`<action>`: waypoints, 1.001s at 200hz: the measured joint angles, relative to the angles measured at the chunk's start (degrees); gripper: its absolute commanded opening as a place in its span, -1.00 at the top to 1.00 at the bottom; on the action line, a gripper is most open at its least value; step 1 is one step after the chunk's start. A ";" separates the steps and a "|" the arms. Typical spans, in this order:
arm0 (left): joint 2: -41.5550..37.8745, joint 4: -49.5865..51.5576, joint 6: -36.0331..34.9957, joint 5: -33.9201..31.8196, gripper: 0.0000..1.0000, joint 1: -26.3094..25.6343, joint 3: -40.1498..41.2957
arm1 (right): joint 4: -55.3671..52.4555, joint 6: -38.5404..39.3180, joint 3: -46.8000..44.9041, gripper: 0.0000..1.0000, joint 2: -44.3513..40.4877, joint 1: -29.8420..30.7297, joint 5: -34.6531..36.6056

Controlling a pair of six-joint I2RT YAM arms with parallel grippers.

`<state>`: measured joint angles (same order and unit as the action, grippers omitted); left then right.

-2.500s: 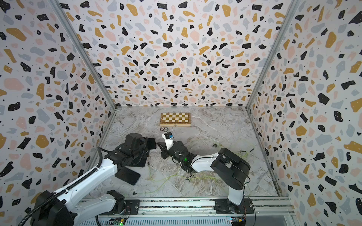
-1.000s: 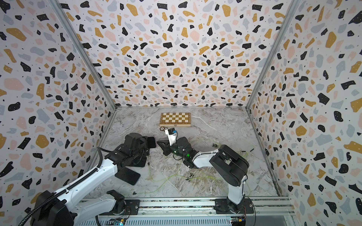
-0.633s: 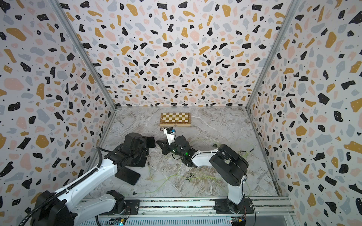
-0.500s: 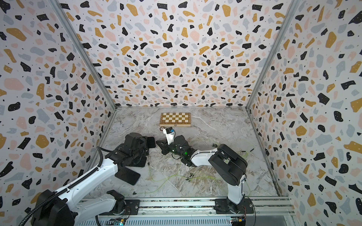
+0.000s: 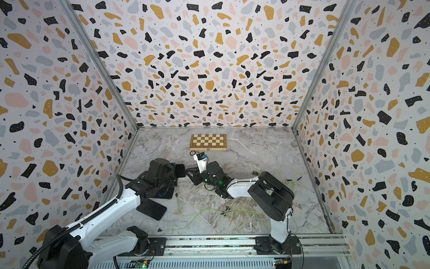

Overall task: Plug wired earphones into phones
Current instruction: Insert the wired earphone into the phone, then place the phone at the center of the board.

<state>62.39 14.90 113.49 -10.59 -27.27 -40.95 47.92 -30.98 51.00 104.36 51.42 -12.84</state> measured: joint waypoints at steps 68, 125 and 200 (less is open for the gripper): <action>6.69 -0.04 -2.32 0.52 -0.45 5.31 -2.73 | 1.07 4.90 -9.70 -0.38 -12.68 -3.54 7.98; 20.24 0.02 -5.79 2.62 -0.46 9.86 -8.85 | 1.66 1.97 -10.73 -0.25 -10.82 -10.01 7.41; 33.75 0.13 -8.87 4.94 -0.59 12.44 -16.00 | -0.70 -3.78 -10.56 -0.17 -6.88 -12.94 5.81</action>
<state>96.14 15.03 104.62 -5.65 -14.83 -56.95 47.22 -34.76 40.45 97.47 38.48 -7.03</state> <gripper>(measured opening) 0.769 0.582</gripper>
